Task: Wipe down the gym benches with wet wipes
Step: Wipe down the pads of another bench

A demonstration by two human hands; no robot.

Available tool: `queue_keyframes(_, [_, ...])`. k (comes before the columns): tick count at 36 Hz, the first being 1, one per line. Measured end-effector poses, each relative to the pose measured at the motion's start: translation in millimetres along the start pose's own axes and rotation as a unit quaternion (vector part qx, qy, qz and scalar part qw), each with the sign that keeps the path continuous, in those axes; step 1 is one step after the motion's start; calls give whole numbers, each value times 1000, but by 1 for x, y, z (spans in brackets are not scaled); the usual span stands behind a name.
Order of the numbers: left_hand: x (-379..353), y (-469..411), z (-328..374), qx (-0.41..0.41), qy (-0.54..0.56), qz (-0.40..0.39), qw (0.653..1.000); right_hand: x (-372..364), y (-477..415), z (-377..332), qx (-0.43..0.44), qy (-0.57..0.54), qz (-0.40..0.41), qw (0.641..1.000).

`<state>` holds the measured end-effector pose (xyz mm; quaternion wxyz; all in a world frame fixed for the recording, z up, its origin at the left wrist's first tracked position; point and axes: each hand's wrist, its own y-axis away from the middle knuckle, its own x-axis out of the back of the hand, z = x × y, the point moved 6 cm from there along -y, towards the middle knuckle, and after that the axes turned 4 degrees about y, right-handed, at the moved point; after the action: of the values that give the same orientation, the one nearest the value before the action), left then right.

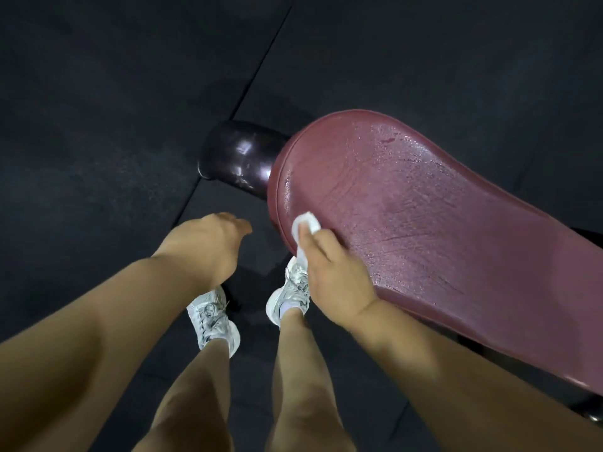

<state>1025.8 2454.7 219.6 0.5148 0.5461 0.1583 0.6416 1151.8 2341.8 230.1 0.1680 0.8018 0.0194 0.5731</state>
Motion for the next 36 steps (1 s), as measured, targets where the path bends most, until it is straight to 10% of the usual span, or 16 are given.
queue_keyframes(4, [-4,-1,-5,-9,-11,-21,1000,5,1,15,121,50,-49,990])
queue_keyframes(13, [2,-9,-17,-12,-4,-12,1000,52,-56,54,-190,-7,29,981])
queue_keyframes(20, [22,-11,-42,24,23,8,999,33,-97,-15,29,42,-61,997])
queue_keyframes(25, [29,-11,-54,48,42,14,998,18,-120,-49,242,192,-186,933])
queue_keyframes(36, [30,-11,-56,65,41,32,996,16,-182,-38,219,342,-233,883])
